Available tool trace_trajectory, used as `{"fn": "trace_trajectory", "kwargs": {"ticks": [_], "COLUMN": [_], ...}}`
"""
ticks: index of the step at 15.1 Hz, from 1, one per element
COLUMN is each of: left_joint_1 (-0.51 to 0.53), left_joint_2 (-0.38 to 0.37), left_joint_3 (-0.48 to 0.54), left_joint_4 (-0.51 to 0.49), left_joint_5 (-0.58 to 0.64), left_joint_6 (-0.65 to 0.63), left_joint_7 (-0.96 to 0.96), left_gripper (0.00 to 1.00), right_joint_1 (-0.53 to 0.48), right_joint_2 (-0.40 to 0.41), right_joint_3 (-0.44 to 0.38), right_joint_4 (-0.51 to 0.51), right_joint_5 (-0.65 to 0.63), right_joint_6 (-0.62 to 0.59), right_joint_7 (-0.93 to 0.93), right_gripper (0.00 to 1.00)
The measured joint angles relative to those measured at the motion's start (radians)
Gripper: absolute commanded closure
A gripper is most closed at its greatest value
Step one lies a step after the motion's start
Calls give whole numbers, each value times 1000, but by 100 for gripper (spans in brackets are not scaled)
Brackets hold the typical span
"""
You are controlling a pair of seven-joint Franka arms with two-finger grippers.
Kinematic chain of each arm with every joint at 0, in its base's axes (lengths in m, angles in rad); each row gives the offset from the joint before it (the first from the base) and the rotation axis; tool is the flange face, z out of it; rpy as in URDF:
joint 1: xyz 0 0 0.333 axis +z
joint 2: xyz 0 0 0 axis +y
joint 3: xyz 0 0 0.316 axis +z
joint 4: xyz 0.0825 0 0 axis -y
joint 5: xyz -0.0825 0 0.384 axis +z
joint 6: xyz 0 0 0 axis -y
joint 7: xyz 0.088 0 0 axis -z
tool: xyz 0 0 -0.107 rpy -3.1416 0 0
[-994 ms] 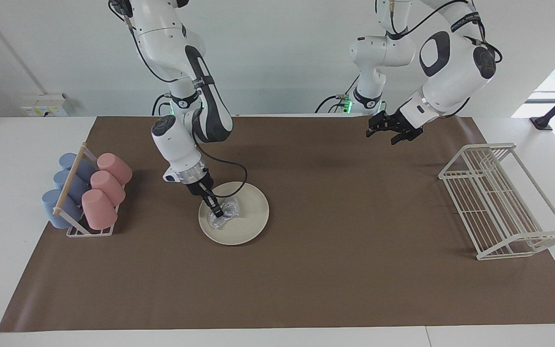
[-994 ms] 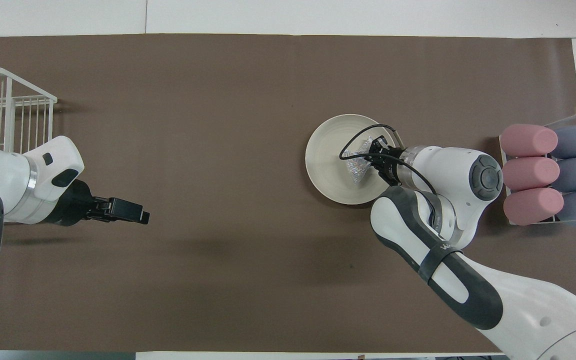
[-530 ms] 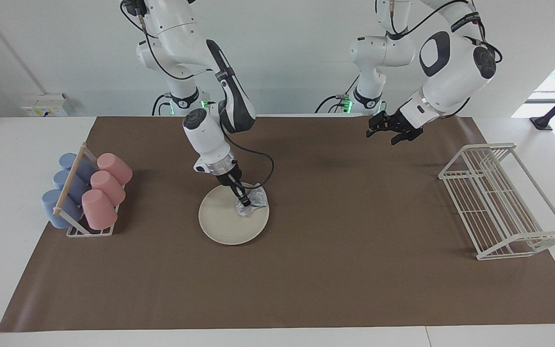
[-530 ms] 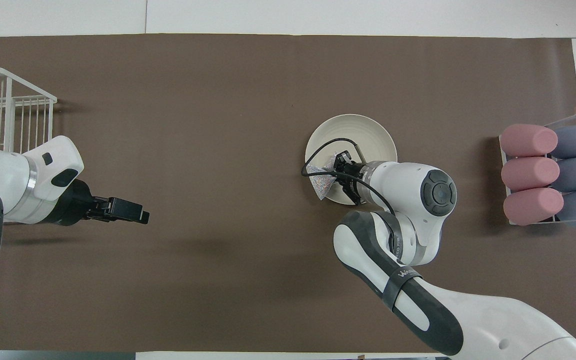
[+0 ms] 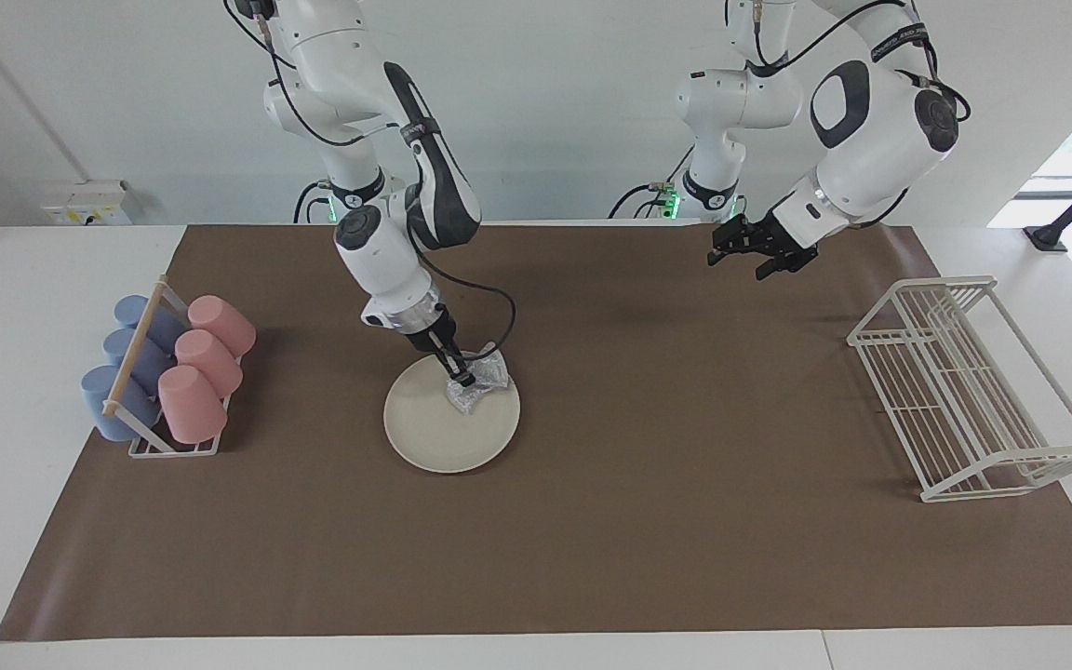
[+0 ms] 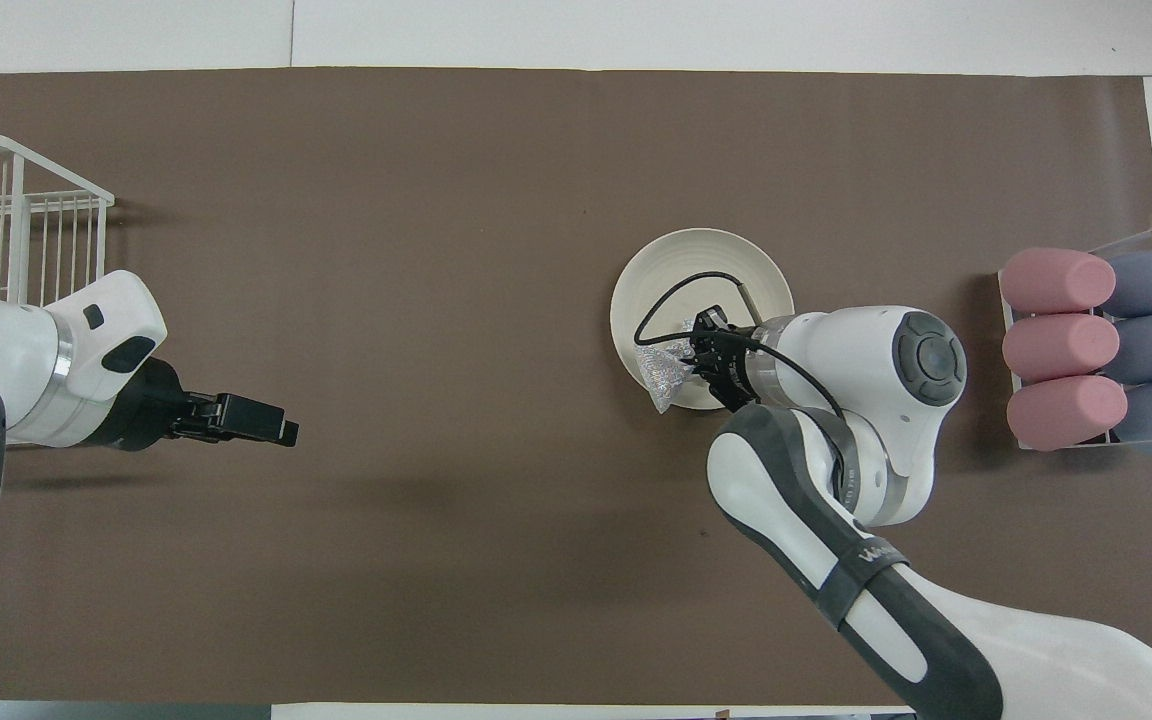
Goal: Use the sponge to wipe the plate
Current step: 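Rub the cloth around the plate surface with the right gripper, then lift the cloth off the plate toward the left gripper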
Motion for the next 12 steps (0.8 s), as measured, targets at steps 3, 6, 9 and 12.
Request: {"fn": "trace_trajectory", "kwargs": {"ticks": [3,6,9,12], "left_joint_1": [13,16,16,16], "left_joint_2": [0,0,2,6], "left_joint_3": [1,1,1,-1], "left_joint_4": [0,0,-1,-13], "left_joint_5": [-90,-236,-390,-564], "left_joint_6": [0,1,1,13], "left_joint_7": [-29,-67,-101,-119], "left_gripper": [0,0,0,0], "right_joint_1": [-74,-87,-79,-46], "right_joint_2": [-119,-211,-258,-280], "right_joint_3": [-3,-1,5,15], "right_joint_4": [43,124,211,315], "right_joint_5": [-129,-225,-245,-275], "right_joint_6": [-231,-424,-588,-734], "right_joint_7": [43,190,292,453], "right_gripper": [100,100,100,100]}}
